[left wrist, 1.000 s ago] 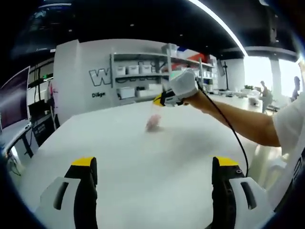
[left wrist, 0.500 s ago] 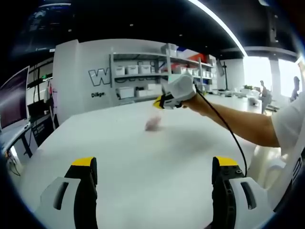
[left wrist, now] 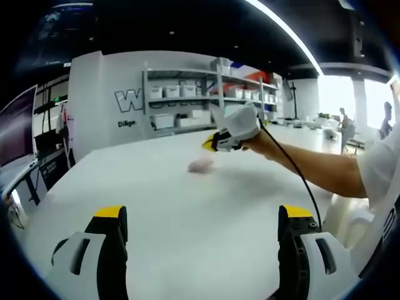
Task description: Open the resealable bag by pulling the two sides of the seal apart until the entire bag opening is separated and visibly accessible.
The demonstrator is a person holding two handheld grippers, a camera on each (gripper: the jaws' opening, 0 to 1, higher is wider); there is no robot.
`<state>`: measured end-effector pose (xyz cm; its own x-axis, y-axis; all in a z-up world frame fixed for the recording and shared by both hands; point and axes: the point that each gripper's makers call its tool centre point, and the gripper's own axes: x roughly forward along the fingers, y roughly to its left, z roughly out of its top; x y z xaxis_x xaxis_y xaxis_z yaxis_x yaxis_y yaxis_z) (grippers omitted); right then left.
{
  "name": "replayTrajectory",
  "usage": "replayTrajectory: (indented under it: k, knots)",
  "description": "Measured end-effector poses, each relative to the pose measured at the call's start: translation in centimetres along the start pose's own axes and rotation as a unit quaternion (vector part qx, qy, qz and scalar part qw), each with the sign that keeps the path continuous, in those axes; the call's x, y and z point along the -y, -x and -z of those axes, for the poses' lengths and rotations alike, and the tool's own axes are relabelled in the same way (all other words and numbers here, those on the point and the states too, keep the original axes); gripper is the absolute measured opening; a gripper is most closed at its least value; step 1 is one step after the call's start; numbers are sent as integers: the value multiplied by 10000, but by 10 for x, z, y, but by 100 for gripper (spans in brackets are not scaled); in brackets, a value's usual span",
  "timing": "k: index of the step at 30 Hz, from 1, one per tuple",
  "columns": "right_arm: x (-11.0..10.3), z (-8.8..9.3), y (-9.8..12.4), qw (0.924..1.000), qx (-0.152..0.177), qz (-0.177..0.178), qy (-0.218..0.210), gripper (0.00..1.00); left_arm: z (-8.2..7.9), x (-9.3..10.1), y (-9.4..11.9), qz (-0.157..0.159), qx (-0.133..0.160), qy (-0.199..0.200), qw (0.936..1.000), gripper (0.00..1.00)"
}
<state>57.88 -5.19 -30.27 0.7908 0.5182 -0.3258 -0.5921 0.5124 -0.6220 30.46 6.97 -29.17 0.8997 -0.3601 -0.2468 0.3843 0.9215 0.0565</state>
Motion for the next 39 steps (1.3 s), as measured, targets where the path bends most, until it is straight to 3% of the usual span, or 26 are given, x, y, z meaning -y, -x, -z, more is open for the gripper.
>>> replayTrajectory:
  k: [21, 39]
  knots:
    - [-8, 16, 22, 9997, 4, -41, -226, 5, 2, 12, -5, 133, -29, 19, 9999, 99]
    - [-18, 17, 43, 9997, 45, -76, -211, 5, 2, 20, -6, 241, -19, 28, 9997, 99]
